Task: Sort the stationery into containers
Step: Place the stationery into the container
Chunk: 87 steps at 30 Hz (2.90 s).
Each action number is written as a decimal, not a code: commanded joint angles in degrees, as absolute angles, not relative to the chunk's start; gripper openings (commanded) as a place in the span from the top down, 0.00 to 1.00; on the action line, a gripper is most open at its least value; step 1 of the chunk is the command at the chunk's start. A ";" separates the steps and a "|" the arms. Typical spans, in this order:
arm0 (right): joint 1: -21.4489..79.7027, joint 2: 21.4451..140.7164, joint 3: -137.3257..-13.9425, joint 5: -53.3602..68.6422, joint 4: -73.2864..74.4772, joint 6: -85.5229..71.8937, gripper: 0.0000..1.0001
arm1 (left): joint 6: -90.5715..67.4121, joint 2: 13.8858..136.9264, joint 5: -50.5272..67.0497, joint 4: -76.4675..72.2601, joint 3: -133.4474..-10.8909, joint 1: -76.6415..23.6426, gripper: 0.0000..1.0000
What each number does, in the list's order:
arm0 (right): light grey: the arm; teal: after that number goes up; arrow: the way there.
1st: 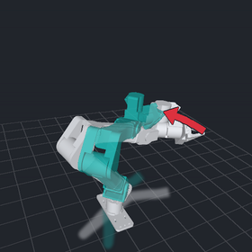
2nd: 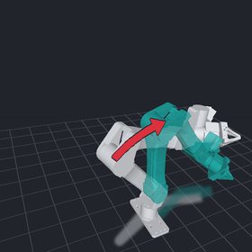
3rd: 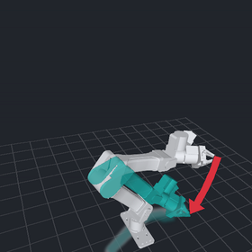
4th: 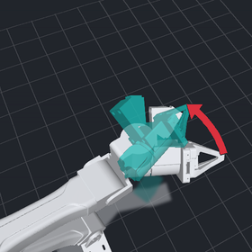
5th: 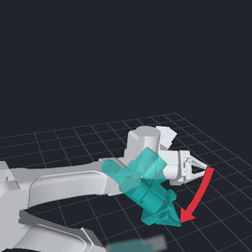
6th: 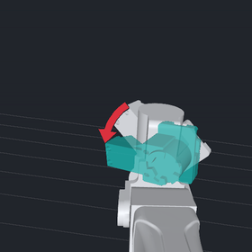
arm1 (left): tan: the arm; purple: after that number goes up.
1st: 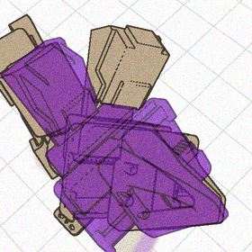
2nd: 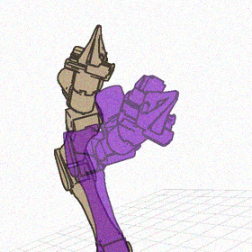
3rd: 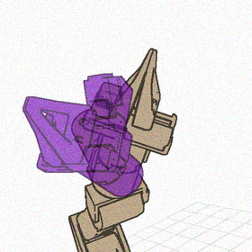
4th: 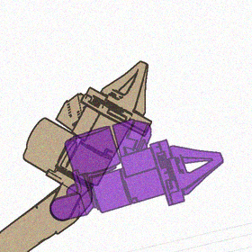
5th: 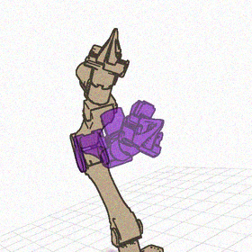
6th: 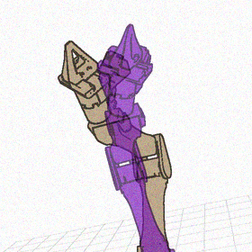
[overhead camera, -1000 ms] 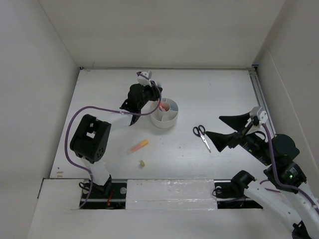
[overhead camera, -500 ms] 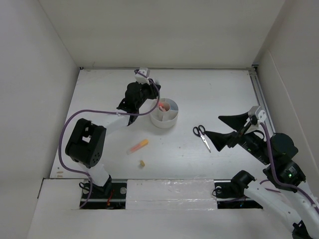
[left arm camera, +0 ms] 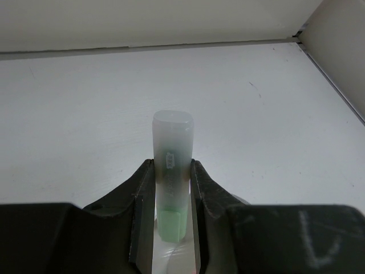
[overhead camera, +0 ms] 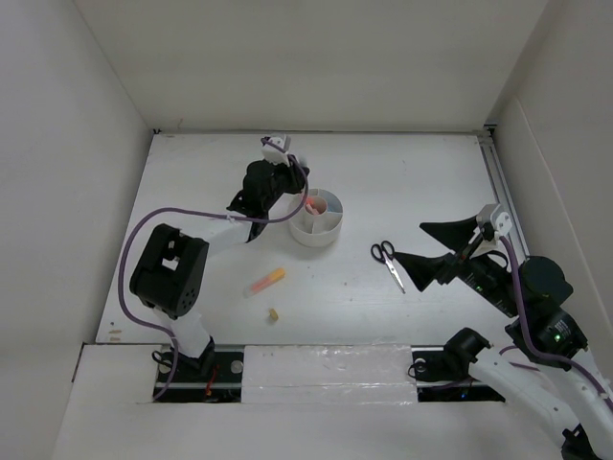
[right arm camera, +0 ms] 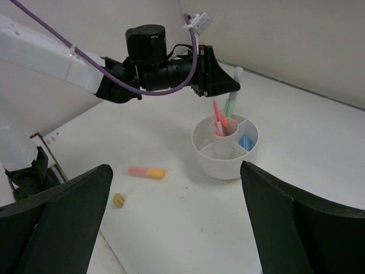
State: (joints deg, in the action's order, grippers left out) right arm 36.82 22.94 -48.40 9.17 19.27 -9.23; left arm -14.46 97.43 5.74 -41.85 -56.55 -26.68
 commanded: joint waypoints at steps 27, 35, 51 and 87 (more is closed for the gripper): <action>37.18 23.64 -49.57 9.32 17.49 -8.70 0.00 | -12.48 95.80 5.71 -43.86 -55.20 -26.98 1.00; 37.18 23.64 -49.57 9.32 17.49 -8.70 0.00 | -12.48 95.80 7.99 -44.38 -53.44 -26.98 1.00; 37.18 23.64 -49.57 8.79 17.49 -8.70 0.00 | -11.95 95.19 10.28 -43.24 -53.96 -26.98 1.00; 37.18 23.64 -49.57 8.79 16.96 -8.70 0.00 | -10.81 93.16 8.44 -43.68 -50.02 -26.98 0.79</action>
